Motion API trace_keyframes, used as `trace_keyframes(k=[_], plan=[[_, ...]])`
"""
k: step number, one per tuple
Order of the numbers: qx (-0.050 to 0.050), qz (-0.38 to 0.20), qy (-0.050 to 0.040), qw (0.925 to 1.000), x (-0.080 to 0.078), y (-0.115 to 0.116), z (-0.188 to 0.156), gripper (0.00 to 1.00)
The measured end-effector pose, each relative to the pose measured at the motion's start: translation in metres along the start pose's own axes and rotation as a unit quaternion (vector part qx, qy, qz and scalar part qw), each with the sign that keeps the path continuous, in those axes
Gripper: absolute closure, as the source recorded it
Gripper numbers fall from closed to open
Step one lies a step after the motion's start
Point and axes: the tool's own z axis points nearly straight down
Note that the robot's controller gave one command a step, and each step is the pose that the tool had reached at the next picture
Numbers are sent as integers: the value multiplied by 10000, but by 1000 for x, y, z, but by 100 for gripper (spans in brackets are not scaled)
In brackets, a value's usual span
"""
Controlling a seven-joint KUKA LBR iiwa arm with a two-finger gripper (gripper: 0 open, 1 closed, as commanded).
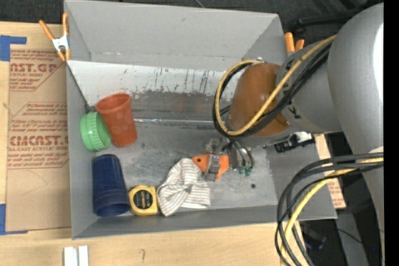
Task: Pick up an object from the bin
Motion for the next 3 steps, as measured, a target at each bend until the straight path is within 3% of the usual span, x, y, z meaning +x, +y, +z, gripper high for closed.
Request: trace_keyframes(k=[1, 2, 3], plan=[[1, 0, 0, 10000, 0, 0, 0, 100], [1, 70, 3, 10000, -25, 10, -105, 100], [3, 70, 4, 10000, -25, 10, -105, 100]])
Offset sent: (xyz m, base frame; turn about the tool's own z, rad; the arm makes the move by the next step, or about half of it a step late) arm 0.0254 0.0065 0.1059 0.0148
